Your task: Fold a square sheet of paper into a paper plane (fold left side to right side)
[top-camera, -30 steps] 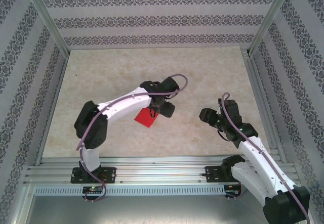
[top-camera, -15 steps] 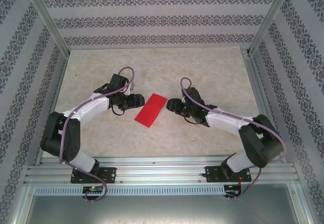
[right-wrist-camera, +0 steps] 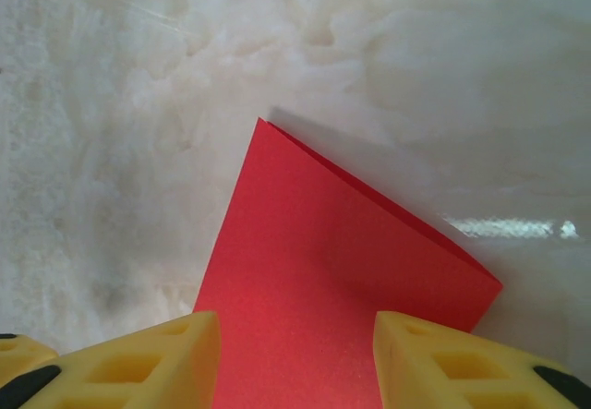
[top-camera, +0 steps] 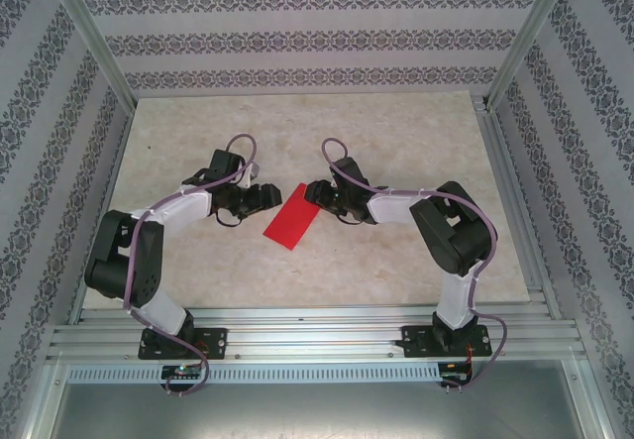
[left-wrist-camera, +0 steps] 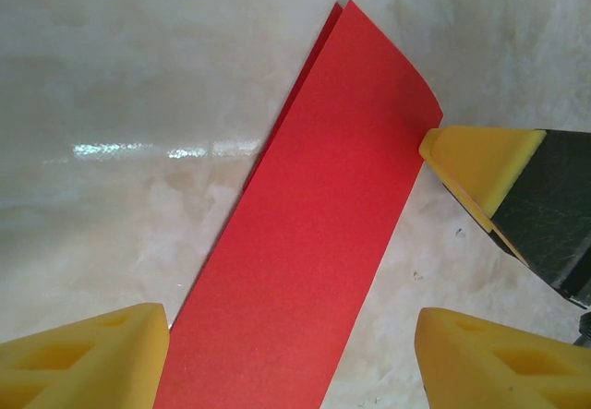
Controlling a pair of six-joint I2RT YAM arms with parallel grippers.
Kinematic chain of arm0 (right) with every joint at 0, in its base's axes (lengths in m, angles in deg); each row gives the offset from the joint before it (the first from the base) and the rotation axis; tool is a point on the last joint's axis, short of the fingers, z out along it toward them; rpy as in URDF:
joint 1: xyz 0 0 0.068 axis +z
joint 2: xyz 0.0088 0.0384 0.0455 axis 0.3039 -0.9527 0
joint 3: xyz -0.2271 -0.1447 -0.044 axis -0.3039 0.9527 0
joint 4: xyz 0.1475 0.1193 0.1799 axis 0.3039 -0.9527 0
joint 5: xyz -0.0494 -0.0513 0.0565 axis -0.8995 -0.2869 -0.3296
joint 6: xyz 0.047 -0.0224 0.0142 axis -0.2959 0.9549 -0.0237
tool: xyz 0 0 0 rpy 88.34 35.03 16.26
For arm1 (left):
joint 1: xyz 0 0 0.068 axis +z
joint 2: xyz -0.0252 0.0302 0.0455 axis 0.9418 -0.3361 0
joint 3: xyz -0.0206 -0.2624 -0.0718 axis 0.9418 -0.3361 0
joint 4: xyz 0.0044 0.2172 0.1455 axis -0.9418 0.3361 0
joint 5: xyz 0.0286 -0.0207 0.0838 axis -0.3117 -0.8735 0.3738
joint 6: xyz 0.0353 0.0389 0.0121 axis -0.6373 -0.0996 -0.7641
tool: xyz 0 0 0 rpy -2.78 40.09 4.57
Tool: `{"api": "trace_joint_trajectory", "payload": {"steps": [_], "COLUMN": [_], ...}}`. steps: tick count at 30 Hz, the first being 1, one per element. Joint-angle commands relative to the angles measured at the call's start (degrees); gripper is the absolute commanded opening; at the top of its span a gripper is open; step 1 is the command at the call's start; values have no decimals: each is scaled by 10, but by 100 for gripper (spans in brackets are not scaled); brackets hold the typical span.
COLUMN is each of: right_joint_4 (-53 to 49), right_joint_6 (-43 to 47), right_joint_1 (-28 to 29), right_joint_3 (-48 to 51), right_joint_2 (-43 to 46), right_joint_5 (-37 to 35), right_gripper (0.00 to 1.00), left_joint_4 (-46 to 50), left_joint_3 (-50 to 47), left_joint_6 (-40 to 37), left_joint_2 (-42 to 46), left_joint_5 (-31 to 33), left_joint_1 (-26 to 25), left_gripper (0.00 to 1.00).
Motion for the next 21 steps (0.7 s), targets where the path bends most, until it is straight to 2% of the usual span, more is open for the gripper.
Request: {"api": "trace_joint_trajectory", "payload": {"steps": [1,21], "right_joint_4": [-7,-34], "right_joint_6": [19,60], "right_joint_1": [-2,-24], "right_joint_3": [-18,-24], "right_joint_2": [-7,-28], "right_joint_5": [-4,24], "right_gripper": [48,47], "left_joint_4": [-25,-15], "left_joint_3": [7,44], "left_joint_6": [5,-4], "left_joint_2": [-22,-109], "left_joint_5": [-21,-56], "left_joint_1": [7,-19], "left_gripper": [72,71]}}
